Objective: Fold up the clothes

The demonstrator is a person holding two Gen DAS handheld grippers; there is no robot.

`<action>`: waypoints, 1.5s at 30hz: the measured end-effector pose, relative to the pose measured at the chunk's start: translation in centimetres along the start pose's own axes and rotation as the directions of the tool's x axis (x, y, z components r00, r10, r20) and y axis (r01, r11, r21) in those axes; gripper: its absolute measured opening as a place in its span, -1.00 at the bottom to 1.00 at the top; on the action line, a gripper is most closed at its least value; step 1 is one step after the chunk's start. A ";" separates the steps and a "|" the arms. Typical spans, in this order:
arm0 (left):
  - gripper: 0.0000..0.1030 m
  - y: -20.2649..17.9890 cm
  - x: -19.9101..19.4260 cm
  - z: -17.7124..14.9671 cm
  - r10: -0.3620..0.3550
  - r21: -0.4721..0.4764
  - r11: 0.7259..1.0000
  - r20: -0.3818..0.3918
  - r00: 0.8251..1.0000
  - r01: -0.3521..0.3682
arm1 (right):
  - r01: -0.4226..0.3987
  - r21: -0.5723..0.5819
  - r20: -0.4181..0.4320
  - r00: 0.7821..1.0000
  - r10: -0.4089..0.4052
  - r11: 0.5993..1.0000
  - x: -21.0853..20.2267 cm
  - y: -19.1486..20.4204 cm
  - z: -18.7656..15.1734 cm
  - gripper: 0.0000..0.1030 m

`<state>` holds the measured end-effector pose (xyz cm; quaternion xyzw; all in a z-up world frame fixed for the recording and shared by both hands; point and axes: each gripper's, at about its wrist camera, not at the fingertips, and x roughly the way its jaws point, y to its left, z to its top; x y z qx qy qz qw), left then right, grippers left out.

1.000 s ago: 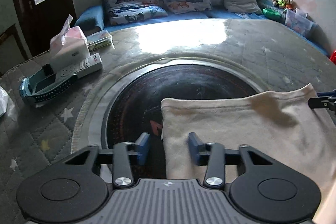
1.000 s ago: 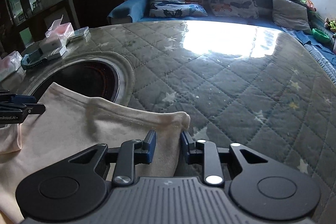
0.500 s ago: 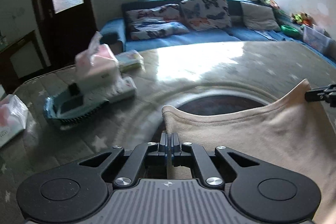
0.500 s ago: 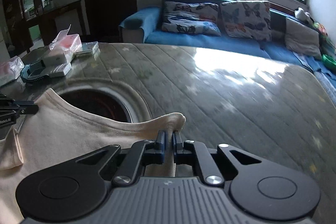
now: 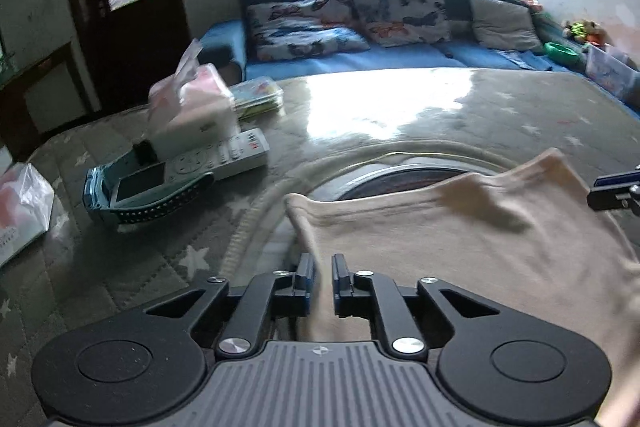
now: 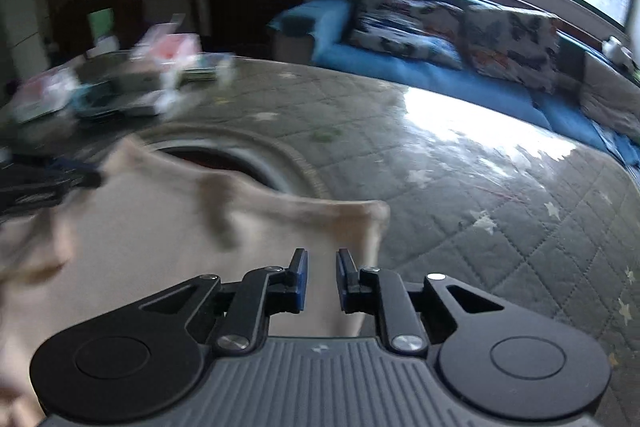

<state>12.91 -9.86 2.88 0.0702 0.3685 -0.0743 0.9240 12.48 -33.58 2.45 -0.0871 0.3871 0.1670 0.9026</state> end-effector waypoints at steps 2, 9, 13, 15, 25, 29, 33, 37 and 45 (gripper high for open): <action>-0.71 -1.0 -1.1 -0.4 -0.036 0.022 0.999 0.003 0.999 0.036 | -0.029 -0.034 0.005 1.000 0.030 0.999 -1.8 0.9 -0.7 -0.71; -0.62 -3.4 -4.0 -2.7 -0.107 0.067 0.992 -0.009 0.994 0.107 | -0.190 -0.213 -0.003 0.981 0.194 0.958 -8.9 6.7 -3.9 -0.46; -0.59 -3.8 -5.2 -4.1 -0.124 0.077 0.989 -0.013 0.992 0.124 | -0.255 -0.311 -0.027 0.965 0.260 0.916 -11.1 10.2 -5.8 -0.41; -0.58 -4.0 -5.8 -4.8 -0.132 0.081 0.988 -0.015 0.991 0.133 | -0.272 -0.350 -0.043 0.960 0.275 0.896 -11.1 11.9 -6.7 -0.40; -0.58 -4.2 -7.2 -7.6 -0.142 0.094 0.985 -0.025 0.990 0.143 | -0.215 -0.435 -0.053 0.976 0.214 0.874 -8.5 15.3 -9.5 -0.91; -0.44 -3.9 -7.3 -8.1 -0.131 0.095 0.987 -0.022 0.991 0.132 | -0.230 -0.445 -0.060 0.972 0.227 0.866 -9.9 14.9 -10.1 -0.97; -0.40 -3.7 -7.3 -8.4 -0.130 0.096 0.987 -0.014 0.991 0.131 | -0.244 -0.479 -0.086 0.969 0.232 0.843 -12.2 14.9 -11.3 -0.97; -0.32 -3.8 -7.5 -8.7 -0.119 0.118 0.986 0.000 0.993 0.118 | -0.278 -0.460 -0.128 0.960 0.247 0.843 -12.5 14.9 -12.4 -1.00; -0.31 -5.5 -9.5 -8.8 -0.146 0.186 0.973 0.058 0.988 0.133 | -0.229 -0.309 -0.054 0.973 0.224 0.923 -13.7 12.0 -12.1 -0.84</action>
